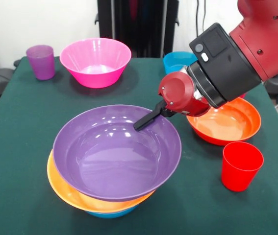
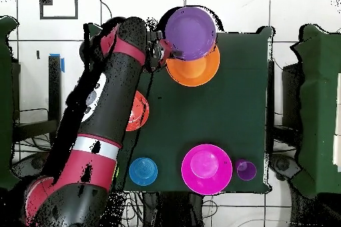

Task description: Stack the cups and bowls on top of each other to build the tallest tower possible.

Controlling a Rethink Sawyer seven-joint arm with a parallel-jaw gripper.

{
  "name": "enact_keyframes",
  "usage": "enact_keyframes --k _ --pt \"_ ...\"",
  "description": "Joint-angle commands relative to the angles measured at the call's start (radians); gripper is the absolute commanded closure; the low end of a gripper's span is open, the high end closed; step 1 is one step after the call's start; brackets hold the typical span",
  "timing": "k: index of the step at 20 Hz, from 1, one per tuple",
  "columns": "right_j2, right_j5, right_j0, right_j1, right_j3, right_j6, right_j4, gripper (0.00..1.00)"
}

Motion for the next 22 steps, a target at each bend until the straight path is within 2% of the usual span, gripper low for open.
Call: enact_keyframes --k 1,22 --pt "0.12 -0.01 -0.022 -0.031 0.045 -0.066 -0.04 1.0" --pt "0.128 -0.033 -0.04 -0.029 0.041 -0.089 -0.048 1.0"
